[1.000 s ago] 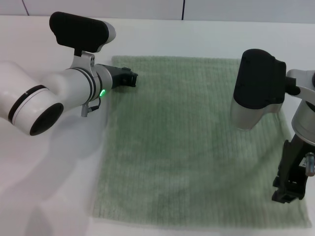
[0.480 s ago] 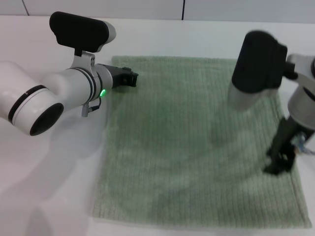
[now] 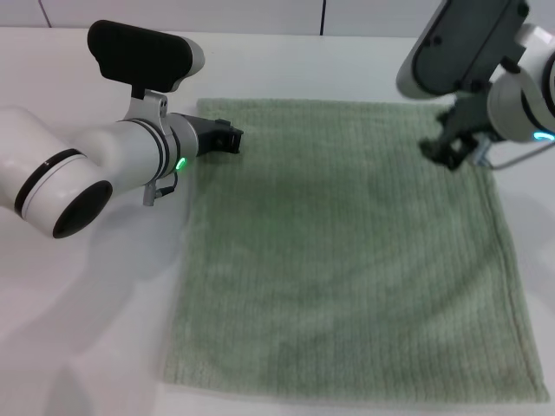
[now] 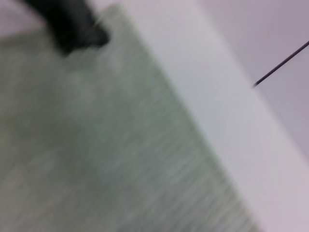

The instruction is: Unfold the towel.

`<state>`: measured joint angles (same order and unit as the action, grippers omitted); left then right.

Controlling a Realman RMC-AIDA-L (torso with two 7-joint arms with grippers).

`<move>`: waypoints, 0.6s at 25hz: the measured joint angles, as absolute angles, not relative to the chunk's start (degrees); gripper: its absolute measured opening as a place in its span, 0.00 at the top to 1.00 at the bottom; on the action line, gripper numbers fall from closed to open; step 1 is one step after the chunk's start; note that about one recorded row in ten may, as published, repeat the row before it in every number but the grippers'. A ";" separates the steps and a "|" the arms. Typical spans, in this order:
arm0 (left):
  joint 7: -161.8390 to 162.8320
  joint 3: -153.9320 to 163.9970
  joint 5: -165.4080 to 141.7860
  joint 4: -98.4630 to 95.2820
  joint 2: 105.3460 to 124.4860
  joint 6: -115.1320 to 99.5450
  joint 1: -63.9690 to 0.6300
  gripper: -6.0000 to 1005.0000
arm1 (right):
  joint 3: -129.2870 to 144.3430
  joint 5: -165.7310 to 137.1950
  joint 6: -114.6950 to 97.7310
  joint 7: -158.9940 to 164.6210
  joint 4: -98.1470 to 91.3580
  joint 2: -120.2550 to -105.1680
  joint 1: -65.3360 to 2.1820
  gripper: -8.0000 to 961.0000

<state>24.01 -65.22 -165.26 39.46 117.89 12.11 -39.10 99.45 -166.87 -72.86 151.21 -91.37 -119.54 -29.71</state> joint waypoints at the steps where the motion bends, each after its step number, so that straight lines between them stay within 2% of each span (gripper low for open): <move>1: 24.01 -65.21 -165.25 39.47 117.88 12.13 -39.08 0.99 | 99.51 -166.89 -69.17 151.22 -91.37 -119.56 -28.43 0.61; 5: 23.99 -65.22 -165.23 39.47 117.85 12.20 -39.05 0.99 | 100.59 -166.90 -47.66 151.24 -89.28 -119.59 -21.65 0.60; 10: 23.99 -65.22 -165.22 39.47 117.85 12.22 -39.02 0.99 | 102.52 -166.31 -30.08 151.24 -83.00 -119.68 -17.99 0.59; 15: 23.99 -65.30 -165.22 39.47 117.86 12.22 -39.02 0.99 | 106.81 -163.93 -1.98 151.92 -70.12 -119.66 -15.44 0.58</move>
<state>23.99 -65.30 -165.22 39.47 117.86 12.22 -39.02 106.81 -163.93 -1.98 151.92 -70.12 -119.66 -15.44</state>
